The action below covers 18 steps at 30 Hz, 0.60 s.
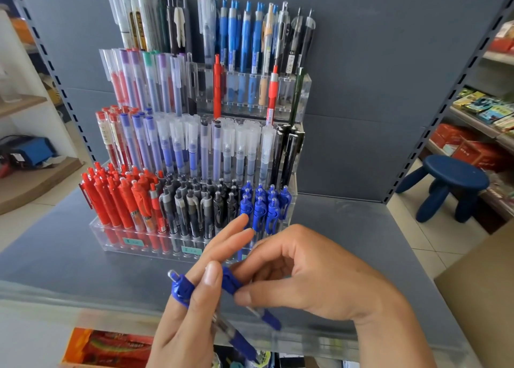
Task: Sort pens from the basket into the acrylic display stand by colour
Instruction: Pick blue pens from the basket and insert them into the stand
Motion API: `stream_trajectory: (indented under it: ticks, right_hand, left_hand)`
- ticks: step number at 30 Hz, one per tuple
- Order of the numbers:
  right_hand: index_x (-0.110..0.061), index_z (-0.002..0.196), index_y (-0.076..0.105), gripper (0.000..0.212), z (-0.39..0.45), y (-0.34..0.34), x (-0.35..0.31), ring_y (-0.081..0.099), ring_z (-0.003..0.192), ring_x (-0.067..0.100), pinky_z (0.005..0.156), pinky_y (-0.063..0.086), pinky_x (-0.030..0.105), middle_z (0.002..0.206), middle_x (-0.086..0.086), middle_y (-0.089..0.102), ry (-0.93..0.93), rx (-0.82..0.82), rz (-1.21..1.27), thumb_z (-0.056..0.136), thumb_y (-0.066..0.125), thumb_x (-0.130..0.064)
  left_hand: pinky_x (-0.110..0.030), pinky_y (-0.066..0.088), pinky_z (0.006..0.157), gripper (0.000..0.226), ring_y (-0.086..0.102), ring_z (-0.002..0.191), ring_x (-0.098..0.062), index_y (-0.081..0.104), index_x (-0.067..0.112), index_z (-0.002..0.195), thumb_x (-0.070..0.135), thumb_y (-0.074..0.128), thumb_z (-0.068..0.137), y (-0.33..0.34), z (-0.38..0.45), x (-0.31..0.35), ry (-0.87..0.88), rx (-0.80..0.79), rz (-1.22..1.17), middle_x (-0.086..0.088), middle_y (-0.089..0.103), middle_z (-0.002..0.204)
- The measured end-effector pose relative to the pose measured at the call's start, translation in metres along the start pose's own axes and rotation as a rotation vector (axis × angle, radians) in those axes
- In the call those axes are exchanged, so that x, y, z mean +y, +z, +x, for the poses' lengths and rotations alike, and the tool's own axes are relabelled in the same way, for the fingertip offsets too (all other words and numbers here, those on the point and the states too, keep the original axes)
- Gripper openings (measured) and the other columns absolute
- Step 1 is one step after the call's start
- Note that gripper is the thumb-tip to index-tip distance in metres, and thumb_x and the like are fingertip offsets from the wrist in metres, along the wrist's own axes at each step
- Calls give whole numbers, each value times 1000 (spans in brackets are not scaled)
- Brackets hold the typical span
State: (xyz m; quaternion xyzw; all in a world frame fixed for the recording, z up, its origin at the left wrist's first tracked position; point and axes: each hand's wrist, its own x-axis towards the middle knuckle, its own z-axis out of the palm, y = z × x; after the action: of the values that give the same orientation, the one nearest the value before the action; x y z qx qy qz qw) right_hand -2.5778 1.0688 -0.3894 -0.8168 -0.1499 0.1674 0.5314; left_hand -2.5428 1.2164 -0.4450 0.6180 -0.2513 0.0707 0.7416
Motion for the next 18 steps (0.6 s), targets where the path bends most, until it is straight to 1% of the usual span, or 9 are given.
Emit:
stream_trajectory:
  ticks: [1,2,4,5,7,9,11,14,18]
  right_hand:
    - [-14,95,81,11,-1,-2,2,68,74,17,78,55,39,85,9,75,-8,32,-3,85,81,-12]
    - [-14,94,82,10,-3,-5,3,69,75,21,78,55,41,85,8,74,-16,64,4,84,81,-12]
    - [-15,93,82,11,-8,-11,6,71,79,30,79,56,43,87,11,74,-34,112,45,83,81,-10]
    - [-16,93,82,12,-11,-14,7,71,80,30,80,56,41,88,12,75,-43,139,63,83,81,-10]
    - [-18,91,82,11,-17,-22,8,72,79,19,79,57,35,86,8,78,-66,245,91,82,84,-13]
    - [-17,85,83,11,-21,-27,8,73,75,14,75,58,27,82,4,79,-117,410,120,75,84,-20]
    - [-17,80,82,9,-22,-30,8,72,70,13,71,56,22,77,3,78,-196,563,117,71,82,-20]
    - [-17,79,80,8,-20,-29,10,73,67,14,68,56,20,73,1,78,-303,718,117,71,82,-16]
    - [-17,81,78,13,-15,-28,12,74,66,15,68,57,21,72,0,77,-366,852,118,70,82,-22]
  left_hand:
    - [-28,45,107,55,41,145,-18,66,34,131,70,44,95,-22,-18,-23,-133,-97,-113,7,47,155]
    - [-28,47,104,55,43,144,-21,68,33,129,70,46,94,-28,-34,-20,-54,-97,-20,7,49,153]
    - [-30,53,95,54,53,136,-24,73,30,121,70,52,91,-26,-44,-16,-111,24,-116,3,56,148]
    - [-31,55,90,54,56,132,-24,75,28,116,70,54,89,-24,-43,-15,-110,-1,-105,0,60,143]
    - [-32,57,84,55,59,128,-22,78,24,108,70,57,87,-18,-46,-5,-131,30,-84,-6,67,133]
    - [-32,57,78,57,63,121,-24,79,19,99,71,62,83,-15,-53,-5,-154,101,-128,-11,71,122]
    - [-32,56,73,57,66,109,-28,79,17,91,71,66,79,-13,-51,1,-181,141,-146,-15,73,110]
    - [-32,55,70,61,70,89,-33,78,14,89,72,69,75,-13,-51,-2,-254,88,-172,-20,74,95]
    - [-34,54,69,60,69,79,-34,75,12,90,70,67,79,-11,-53,-4,-276,10,-183,-22,72,87]
